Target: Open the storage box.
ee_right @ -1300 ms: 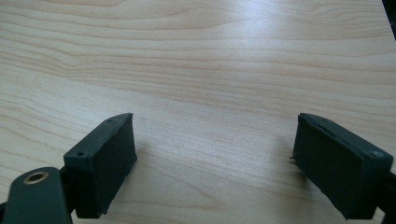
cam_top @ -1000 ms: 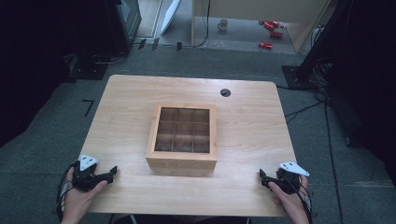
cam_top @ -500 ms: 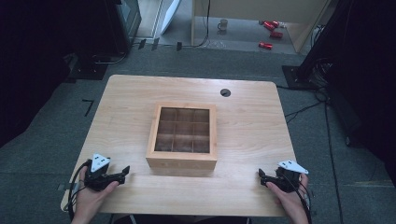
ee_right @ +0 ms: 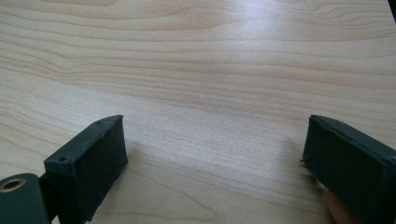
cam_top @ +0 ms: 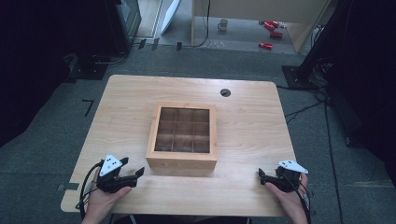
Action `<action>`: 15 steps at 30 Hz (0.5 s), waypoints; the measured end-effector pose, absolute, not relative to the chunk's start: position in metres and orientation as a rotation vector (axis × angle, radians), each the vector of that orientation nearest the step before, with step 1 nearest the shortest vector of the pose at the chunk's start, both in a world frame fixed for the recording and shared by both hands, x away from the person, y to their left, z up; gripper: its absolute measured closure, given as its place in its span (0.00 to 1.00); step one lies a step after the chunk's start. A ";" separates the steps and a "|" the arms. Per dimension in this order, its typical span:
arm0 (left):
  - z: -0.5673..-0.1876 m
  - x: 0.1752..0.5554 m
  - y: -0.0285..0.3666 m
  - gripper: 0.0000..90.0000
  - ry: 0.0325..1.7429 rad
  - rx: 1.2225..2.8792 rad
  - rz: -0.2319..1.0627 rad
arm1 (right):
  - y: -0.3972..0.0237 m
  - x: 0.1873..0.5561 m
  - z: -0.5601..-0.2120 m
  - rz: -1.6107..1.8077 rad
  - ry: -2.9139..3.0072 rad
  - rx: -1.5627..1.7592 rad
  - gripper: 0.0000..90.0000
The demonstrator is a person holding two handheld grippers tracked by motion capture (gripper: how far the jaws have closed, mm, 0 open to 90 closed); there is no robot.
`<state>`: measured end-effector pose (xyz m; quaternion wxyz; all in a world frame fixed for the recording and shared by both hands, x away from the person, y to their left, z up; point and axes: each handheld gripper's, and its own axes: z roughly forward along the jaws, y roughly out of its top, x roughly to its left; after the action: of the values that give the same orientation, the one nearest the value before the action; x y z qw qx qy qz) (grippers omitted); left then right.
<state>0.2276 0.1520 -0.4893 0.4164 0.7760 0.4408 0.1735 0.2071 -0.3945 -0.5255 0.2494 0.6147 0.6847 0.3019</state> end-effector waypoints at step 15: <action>-0.486 0.233 0.138 0.40 1.107 1.949 0.390 | -0.393 0.209 -0.526 0.816 1.849 1.686 0.06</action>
<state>0.2325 0.1384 -0.4860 0.4199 0.7775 0.4415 0.1554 0.2089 -0.3926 -0.5256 0.2519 0.6200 0.6798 0.3002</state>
